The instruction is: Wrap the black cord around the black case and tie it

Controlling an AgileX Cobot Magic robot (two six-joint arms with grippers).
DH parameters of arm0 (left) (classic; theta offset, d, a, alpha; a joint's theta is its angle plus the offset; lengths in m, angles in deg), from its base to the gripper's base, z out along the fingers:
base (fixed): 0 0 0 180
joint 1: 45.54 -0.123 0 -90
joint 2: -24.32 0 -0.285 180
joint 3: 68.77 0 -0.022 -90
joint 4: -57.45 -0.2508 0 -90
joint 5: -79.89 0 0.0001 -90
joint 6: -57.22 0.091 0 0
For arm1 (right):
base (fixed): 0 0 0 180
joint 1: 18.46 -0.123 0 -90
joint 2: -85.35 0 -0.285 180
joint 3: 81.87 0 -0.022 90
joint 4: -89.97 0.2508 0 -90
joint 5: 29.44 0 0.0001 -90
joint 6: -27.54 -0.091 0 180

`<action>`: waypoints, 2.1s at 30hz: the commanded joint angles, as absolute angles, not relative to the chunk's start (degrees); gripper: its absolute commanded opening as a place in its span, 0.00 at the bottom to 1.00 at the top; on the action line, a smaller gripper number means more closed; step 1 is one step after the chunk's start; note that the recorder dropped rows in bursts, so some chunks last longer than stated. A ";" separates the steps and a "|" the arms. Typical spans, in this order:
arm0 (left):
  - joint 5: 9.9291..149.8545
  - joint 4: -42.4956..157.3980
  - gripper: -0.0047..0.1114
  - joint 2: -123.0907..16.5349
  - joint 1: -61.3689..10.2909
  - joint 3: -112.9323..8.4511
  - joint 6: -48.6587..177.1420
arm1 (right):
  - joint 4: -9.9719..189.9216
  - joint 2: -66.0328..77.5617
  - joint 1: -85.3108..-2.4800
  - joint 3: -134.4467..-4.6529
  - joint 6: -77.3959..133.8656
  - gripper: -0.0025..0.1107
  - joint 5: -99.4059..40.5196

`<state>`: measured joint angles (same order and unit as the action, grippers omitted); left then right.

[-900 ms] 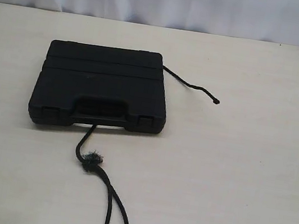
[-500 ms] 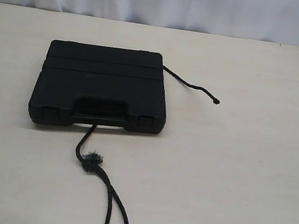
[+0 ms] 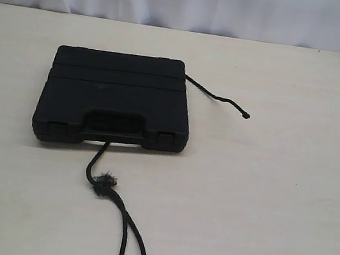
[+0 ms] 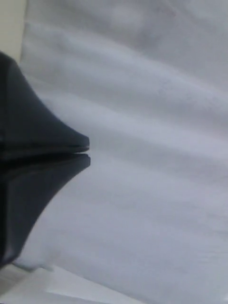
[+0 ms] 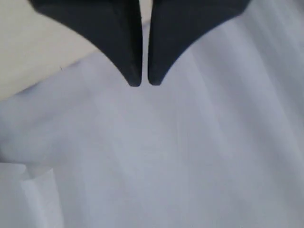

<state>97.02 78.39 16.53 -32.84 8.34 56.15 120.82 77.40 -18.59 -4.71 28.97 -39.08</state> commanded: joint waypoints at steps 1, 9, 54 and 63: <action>107.47 79.11 0.04 16.53 -32.88 8.45 43.72 | 131.96 77.56 -18.56 -4.65 23.19 0.06 -50.16; 125.69 78.15 0.04 16.53 -32.88 6.99 37.99 | 120.70 77.50 -18.56 -4.65 0.34 0.06 -66.24; 43.38 65.50 0.47 -99.50 -21.50 -63.93 122.07 | 46.01 24.73 -18.56 -27.21 -31.19 0.06 -59.67; 44.30 62.18 0.09 -100.36 -21.50 -63.93 122.07 | 46.01 24.73 -18.56 -27.21 -31.19 0.06 -59.67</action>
